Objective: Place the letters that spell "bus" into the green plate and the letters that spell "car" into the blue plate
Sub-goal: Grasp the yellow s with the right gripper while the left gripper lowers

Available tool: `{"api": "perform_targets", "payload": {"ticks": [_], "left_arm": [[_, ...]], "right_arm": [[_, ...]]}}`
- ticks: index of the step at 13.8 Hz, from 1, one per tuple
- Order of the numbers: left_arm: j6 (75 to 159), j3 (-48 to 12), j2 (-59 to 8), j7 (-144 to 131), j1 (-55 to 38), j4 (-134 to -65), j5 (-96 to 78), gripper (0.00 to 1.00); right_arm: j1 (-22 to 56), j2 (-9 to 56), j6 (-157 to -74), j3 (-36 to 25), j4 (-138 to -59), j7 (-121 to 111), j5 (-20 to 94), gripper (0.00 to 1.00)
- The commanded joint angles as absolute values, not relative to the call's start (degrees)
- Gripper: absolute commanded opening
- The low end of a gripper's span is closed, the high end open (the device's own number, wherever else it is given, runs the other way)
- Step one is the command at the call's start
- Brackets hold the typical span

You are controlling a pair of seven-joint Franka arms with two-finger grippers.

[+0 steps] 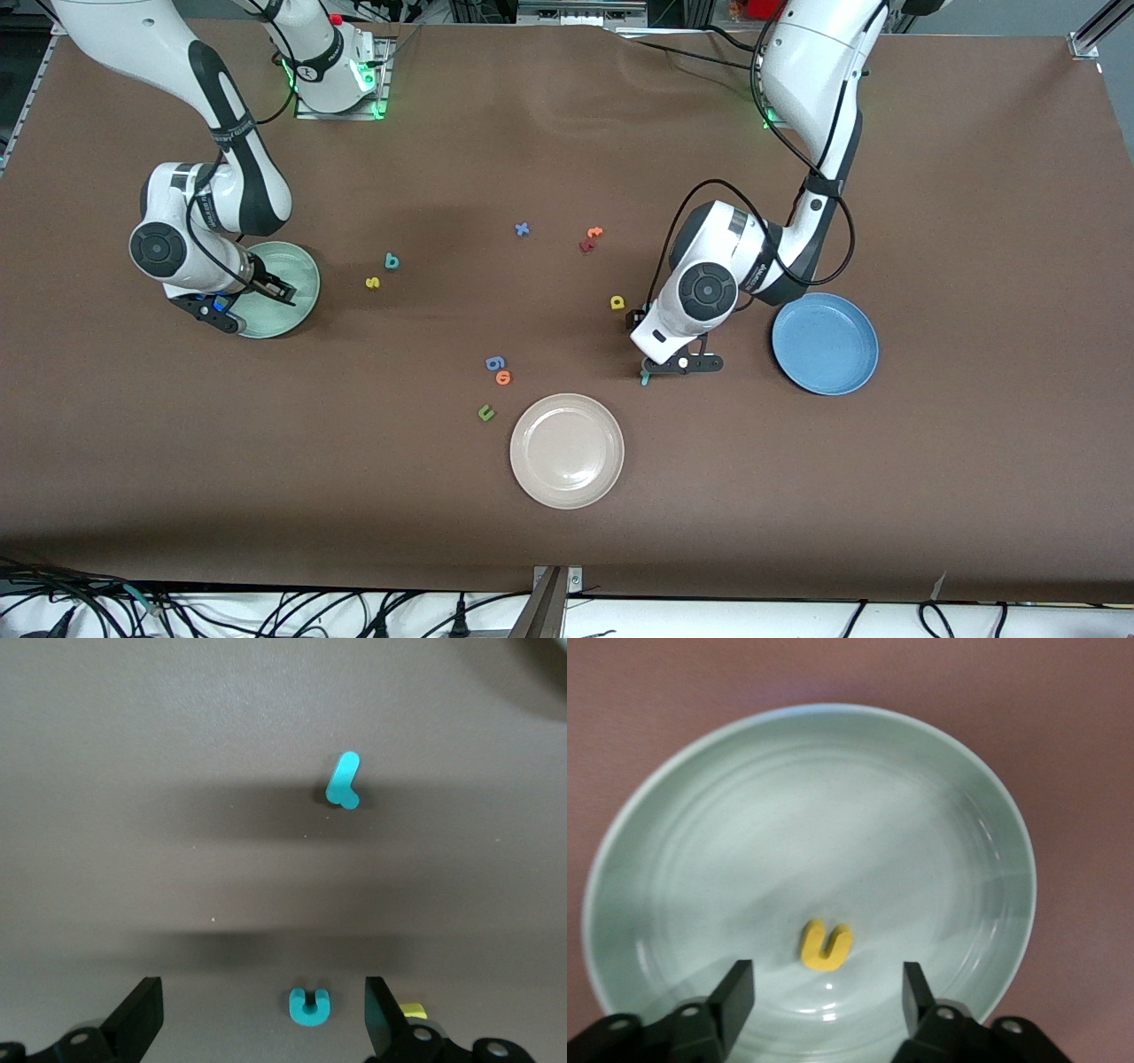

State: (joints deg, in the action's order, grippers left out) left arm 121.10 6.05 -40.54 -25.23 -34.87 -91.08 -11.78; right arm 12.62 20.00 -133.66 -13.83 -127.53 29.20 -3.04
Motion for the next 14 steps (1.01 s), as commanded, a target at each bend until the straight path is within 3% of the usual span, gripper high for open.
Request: {"api": "perform_targets", "payload": {"ticks": [1,5,7,14], "left_arm": [[127.59,5.37,-39.82,-23.55,-36.12,-95.96,-12.57,1.00],[138.32,2.82,-33.85,-23.38,-36.21,-107.38,-12.57,1.00],[139.39,2.81,-33.40,-23.38,-36.56,-108.54,-12.22,1.00],[140.79,2.81,-32.61,-23.91,-38.06,-110.39,-12.13,0.73]], "right_arm": [[12.66,15.48,-130.52,-10.39,-127.71,32.68,-3.25,1.00],[12.66,14.77,-130.78,-2.31,-127.53,37.71,-3.34,1.00],[12.74,15.90,-131.74,0.87,-127.53,36.83,-3.60,1.00],[13.01,19.68,-136.93,3.34,-128.41,22.86,-3.52,0.94]]}}
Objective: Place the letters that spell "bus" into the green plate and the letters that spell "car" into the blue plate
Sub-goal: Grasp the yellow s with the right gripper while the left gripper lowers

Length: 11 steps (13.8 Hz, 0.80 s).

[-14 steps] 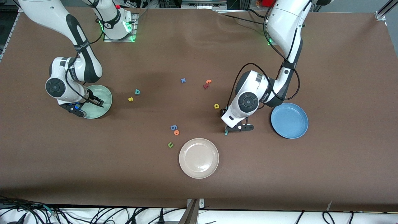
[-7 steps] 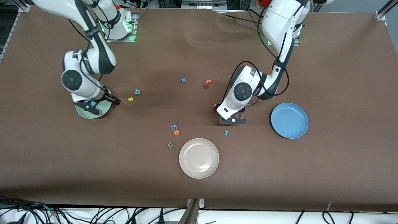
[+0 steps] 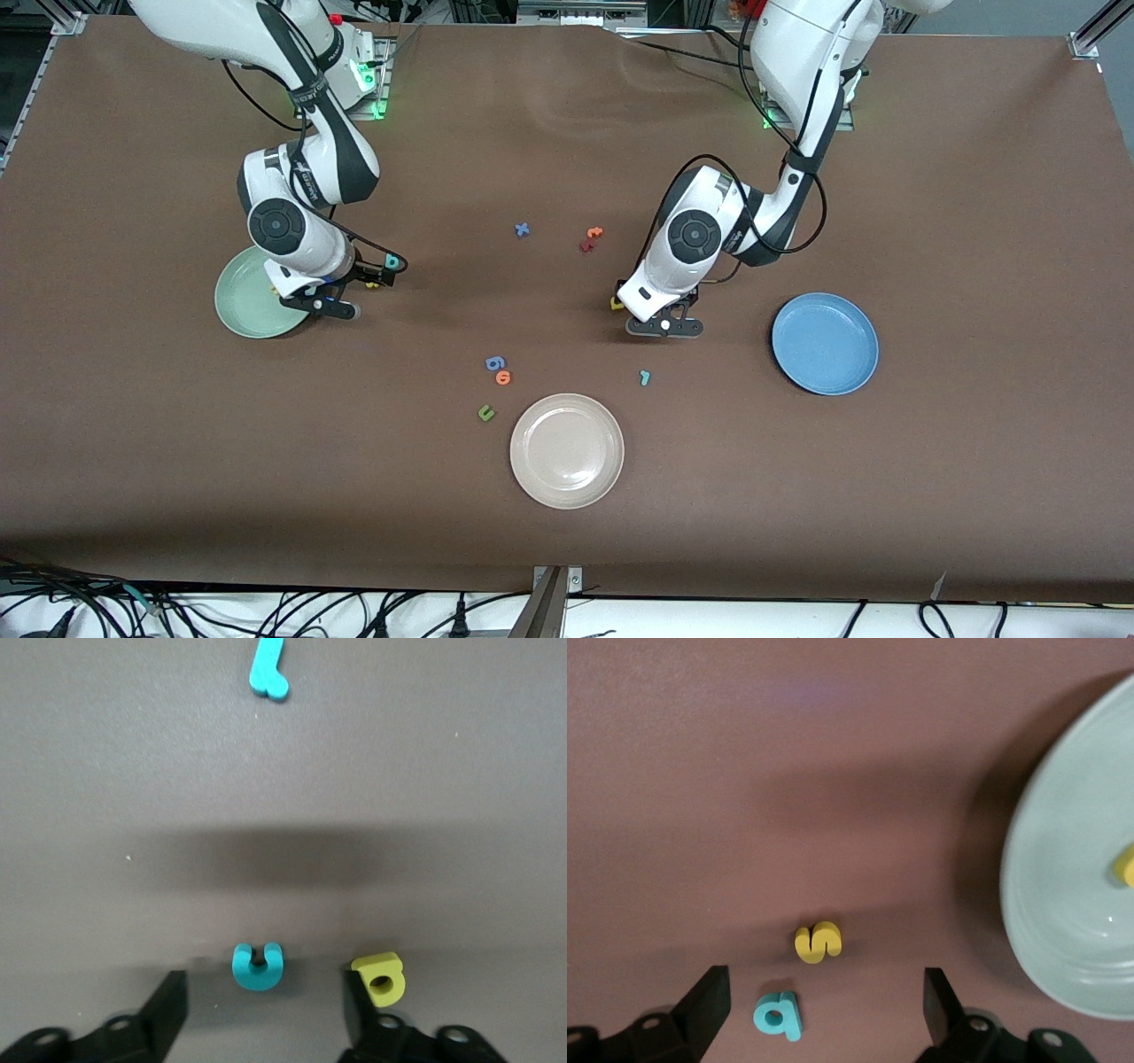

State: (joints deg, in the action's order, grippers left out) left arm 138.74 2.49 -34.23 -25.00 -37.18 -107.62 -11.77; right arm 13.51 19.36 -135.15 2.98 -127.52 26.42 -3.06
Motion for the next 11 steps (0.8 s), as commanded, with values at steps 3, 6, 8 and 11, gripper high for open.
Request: {"api": "perform_targets", "payload": {"ticks": [3,6,8,11], "left_arm": [[142.64,2.81,-33.40,-23.99,-38.14,-110.74,-12.13,0.71],[142.65,2.81,-33.75,-23.99,-38.06,-110.57,-12.13,0.69],[142.65,2.81,-33.84,-23.99,-38.06,-110.30,-12.13,0.68],[142.73,2.81,-33.92,-23.99,-38.06,-110.30,-12.13,0.59]], "right_arm": [[13.01,21.27,-140.52,3.43,-129.28,21.80,-3.60,0.94],[13.01,21.71,-144.22,3.43,-131.57,20.22,-3.52,0.94],[13.01,21.97,-144.58,3.43,-131.92,20.21,-3.52,0.91],[13.01,21.97,-144.41,3.43,-132.01,20.21,-3.43,0.62]]}}
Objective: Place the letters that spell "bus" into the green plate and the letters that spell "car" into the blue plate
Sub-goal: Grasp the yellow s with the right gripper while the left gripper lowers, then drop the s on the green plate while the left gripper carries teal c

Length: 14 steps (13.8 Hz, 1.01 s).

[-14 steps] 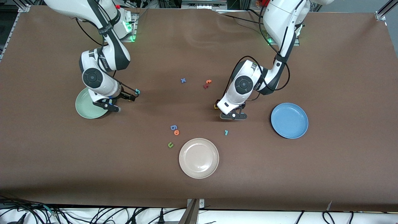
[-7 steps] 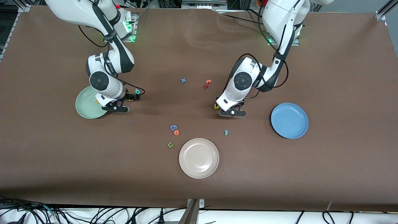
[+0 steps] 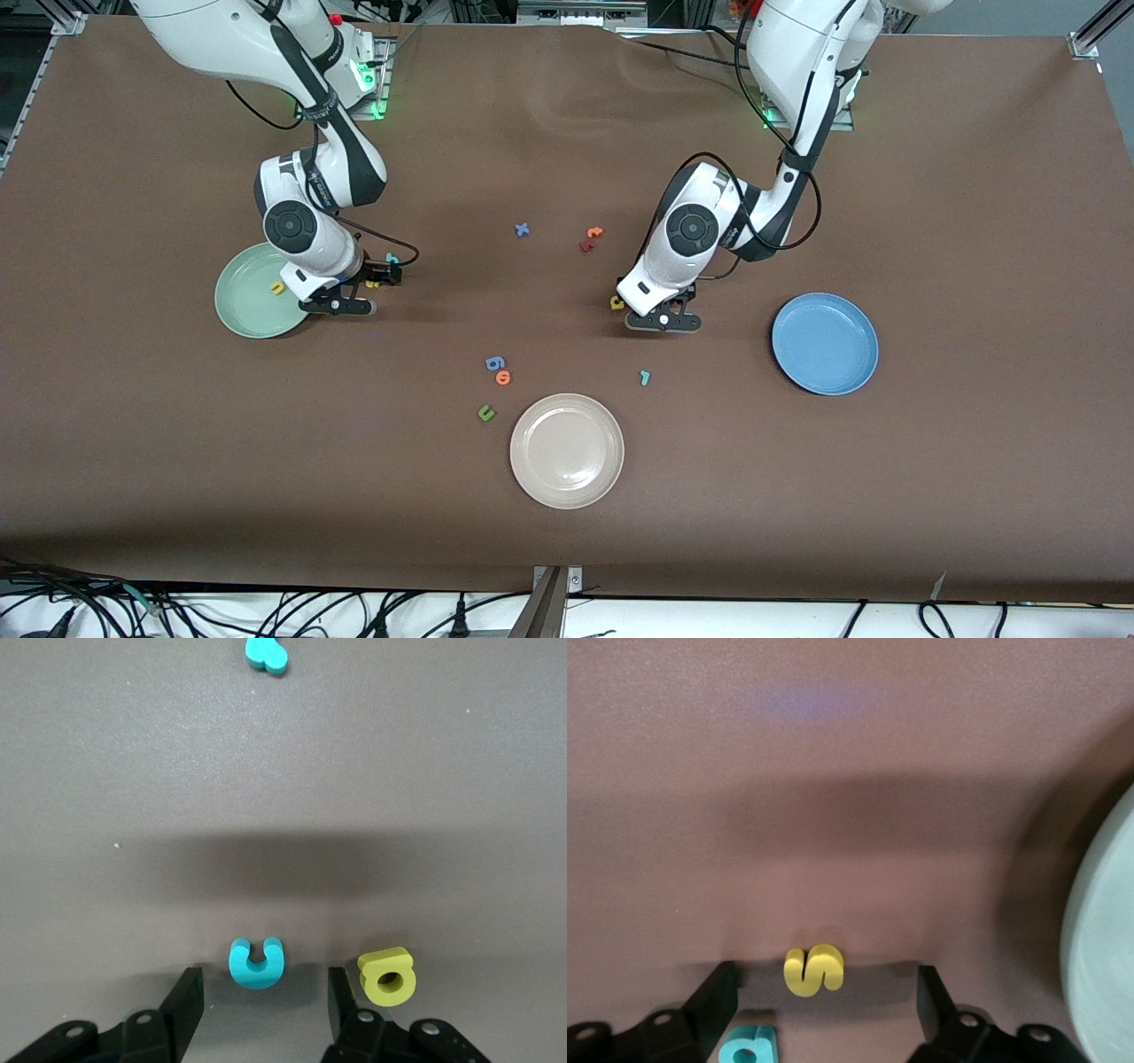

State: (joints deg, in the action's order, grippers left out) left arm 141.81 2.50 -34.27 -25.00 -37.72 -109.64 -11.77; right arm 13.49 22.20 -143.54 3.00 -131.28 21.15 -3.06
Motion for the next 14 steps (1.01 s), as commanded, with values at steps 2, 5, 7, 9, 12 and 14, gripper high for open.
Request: {"api": "perform_targets", "payload": {"ticks": [2,5,7,9,12,14], "left_arm": [[142.73,2.81,-33.93,-23.99,-38.06,-110.04,-12.22,0.53],[142.73,2.90,-34.27,-23.99,-37.97,-109.69,-12.22,0.53],[142.91,2.90,-34.72,-24.08,-37.88,-109.16,-12.22,0.54],[143.00,2.99,-35.24,-24.08,-37.88,-108.90,-12.22,0.54],[143.09,3.08,-35.86,-24.08,-37.71,-108.02,-12.22,0.54],[143.09,3.08,-35.95,-24.08,-37.71,-108.02,-12.22,0.54]], "right_arm": [[13.01,21.97,-144.49,3.43,-132.01,20.21,-3.43,0.46],[13.01,21.97,-144.58,3.43,-132.01,20.21,-3.43,0.34],[13.01,21.97,-144.58,3.43,-131.92,20.21,-3.43,0.18],[13.01,21.97,-144.49,3.43,-131.92,20.48,-3.43,0.11],[13.01,19.53,-142.57,3.34,-131.49,20.83,-3.43,0.11],[12.92,16.36,-137.14,2.64,-130.08,20.83,-3.34,0.11]]}}
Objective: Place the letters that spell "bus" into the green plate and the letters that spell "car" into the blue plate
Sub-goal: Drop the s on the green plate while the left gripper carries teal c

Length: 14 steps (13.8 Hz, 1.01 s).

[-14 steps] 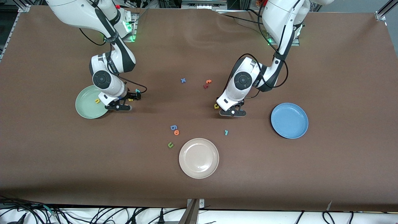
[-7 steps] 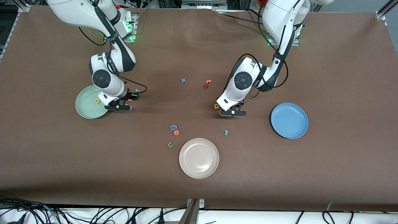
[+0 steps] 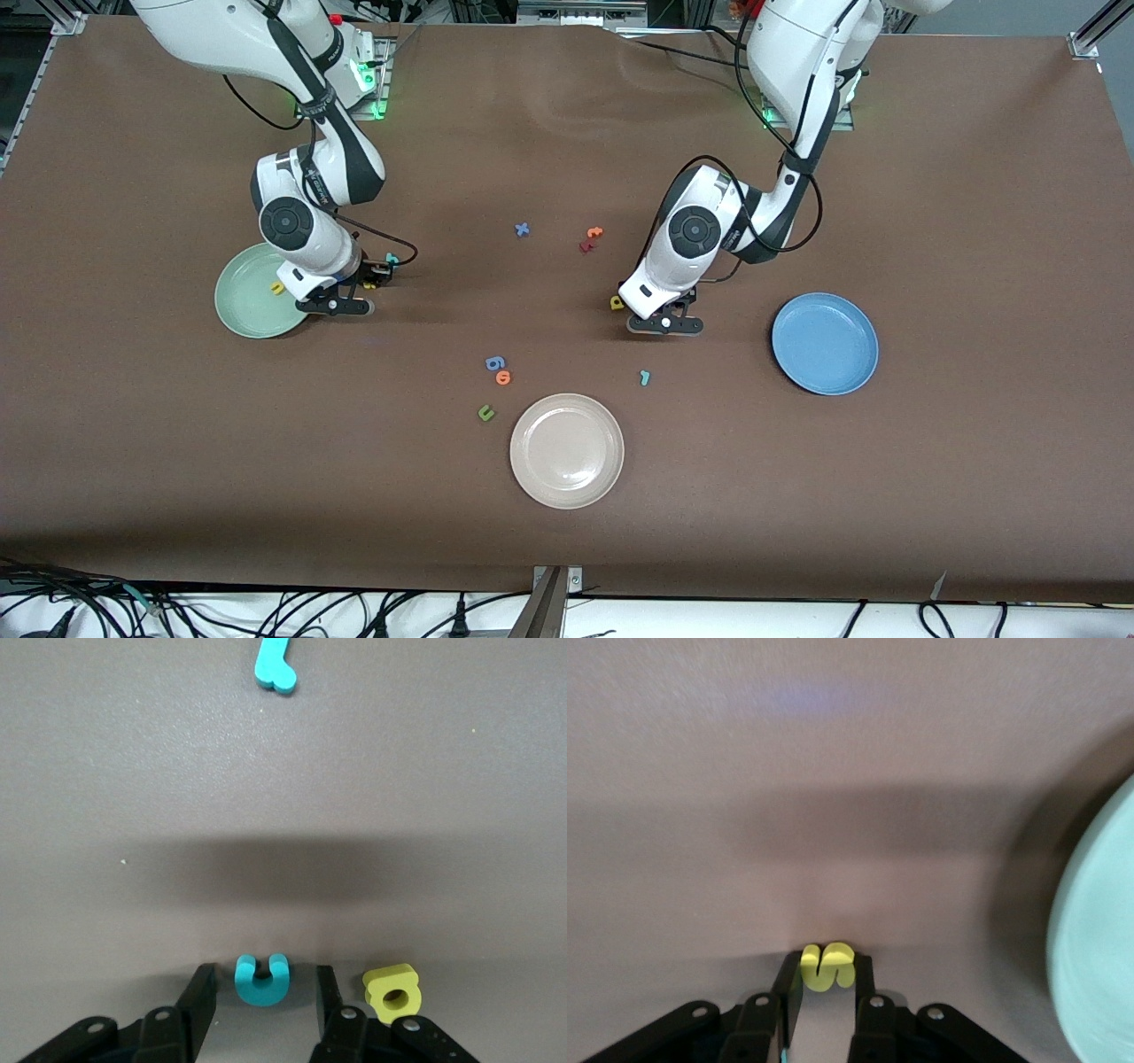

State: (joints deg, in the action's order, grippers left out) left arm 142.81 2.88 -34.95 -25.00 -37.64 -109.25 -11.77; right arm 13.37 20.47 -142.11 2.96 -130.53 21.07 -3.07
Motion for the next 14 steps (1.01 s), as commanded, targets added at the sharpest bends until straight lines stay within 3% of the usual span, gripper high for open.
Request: {"api": "perform_targets", "payload": {"ticks": [1,4,6,8,12,14], "left_arm": [[143.09,3.16,-35.95,-24.08,-37.71,-108.02,-12.30,0.54],[143.09,3.08,-36.12,-24.78,-37.79,-108.02,-12.22,0.53],[143.09,3.08,-36.12,-26.80,-38.06,-108.02,-12.22,0.45],[143.26,3.08,-36.12,-27.07,-37.97,-107.58,-12.22,0.45],[143.35,3.08,-36.47,-27.51,-38.06,-107.31,-12.22,0.23],[143.35,3.08,-36.47,-27.69,-38.06,-107.31,-12.22,0.18]], "right_arm": [[12.83,14.87,-134.67,1.51,-129.56,21.00,-3.25,0.11],[12.92,11.70,-130.53,-3.06,-128.85,20.13,-3.34,0.11],[12.92,11.16,-128.94,-7.36,-128.93,18.30,-3.34,0.11],[12.83,11.77,-128.76,-11.67,-128.94,13.38,-3.34,0.11],[12.13,16.07,-130.25,-15.82,-129.11,8.62,-3.25,0.11],[10.99,18.27,-131.48,-16.08,-129.11,7.57,-3.34,0.11]]}}
